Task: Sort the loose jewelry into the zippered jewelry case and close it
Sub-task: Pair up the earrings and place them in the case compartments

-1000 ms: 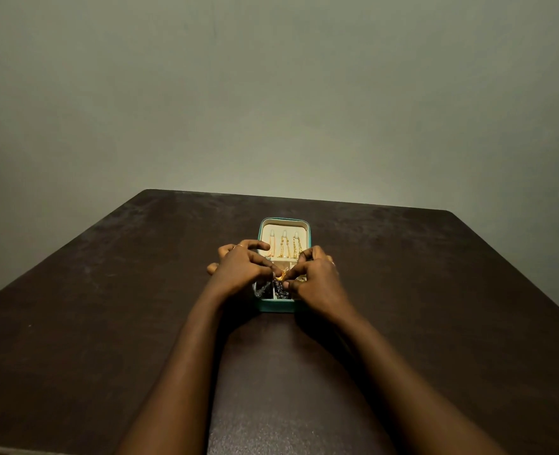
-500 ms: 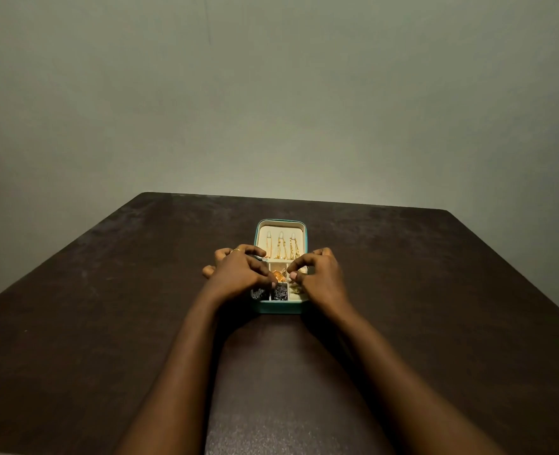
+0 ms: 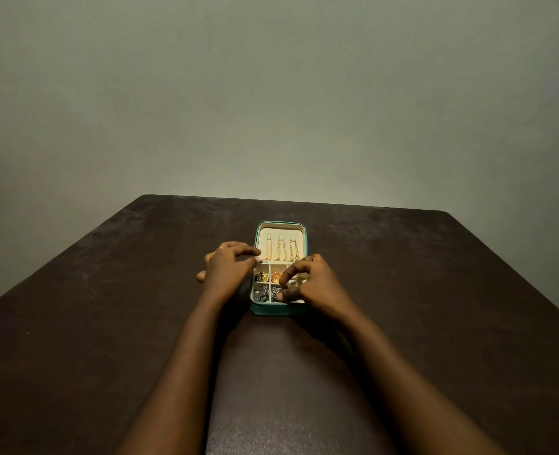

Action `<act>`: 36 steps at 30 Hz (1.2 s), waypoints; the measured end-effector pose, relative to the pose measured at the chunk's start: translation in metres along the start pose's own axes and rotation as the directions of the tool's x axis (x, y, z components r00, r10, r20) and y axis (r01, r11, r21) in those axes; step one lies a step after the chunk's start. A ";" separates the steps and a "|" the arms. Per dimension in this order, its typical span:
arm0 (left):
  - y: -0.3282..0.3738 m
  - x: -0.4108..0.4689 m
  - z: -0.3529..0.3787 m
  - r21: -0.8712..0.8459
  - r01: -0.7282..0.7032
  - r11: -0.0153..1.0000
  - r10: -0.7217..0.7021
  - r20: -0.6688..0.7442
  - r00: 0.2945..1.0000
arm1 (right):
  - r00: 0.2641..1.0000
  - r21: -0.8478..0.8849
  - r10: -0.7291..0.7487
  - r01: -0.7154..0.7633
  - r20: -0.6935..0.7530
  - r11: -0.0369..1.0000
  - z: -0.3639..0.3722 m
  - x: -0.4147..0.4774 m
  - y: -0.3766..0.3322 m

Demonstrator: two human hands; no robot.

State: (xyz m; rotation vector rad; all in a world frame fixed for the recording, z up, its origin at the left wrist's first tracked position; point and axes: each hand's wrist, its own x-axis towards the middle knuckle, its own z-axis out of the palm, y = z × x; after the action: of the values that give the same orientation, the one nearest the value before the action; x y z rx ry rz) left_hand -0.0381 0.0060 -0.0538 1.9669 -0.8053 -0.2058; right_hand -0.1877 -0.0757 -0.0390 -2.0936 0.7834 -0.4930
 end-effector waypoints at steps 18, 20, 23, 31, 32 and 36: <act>0.000 0.013 0.018 -0.436 0.246 0.866 -0.196 0.156 0.968 | 0.912 0.624 0.309 -0.077 -0.272 0.777 0.006 0.041 0.040; 0.000 0.013 0.018 -0.445 0.253 0.859 -0.193 0.175 0.965 | 0.911 0.601 0.312 -0.094 -0.270 0.793 0.011 0.045 0.039; 0.002 0.013 0.017 -0.479 0.275 0.834 -0.185 0.227 0.956 | 0.907 0.563 0.327 -0.129 -0.266 0.816 0.017 0.051 0.038; 0.005 0.005 0.012 -0.663 0.297 0.688 -0.109 0.310 0.945 | 0.970 0.744 0.212 -0.054 -0.119 0.666 0.006 0.044 0.032; 0.005 0.005 0.012 -0.679 0.299 0.670 -0.103 0.314 0.944 | 0.975 0.759 0.195 -0.050 -0.103 0.649 0.005 0.043 0.032; 0.005 0.003 0.013 -0.738 0.297 0.606 -0.074 0.319 0.945 | 0.974 0.831 0.206 -0.038 -0.092 0.555 0.004 0.041 0.034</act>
State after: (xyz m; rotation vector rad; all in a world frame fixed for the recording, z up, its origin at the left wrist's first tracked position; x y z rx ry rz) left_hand -0.0439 -0.0071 -0.0554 1.1724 -0.5171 -0.8208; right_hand -0.1675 -0.1173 -0.0661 -1.0946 0.6081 -0.7978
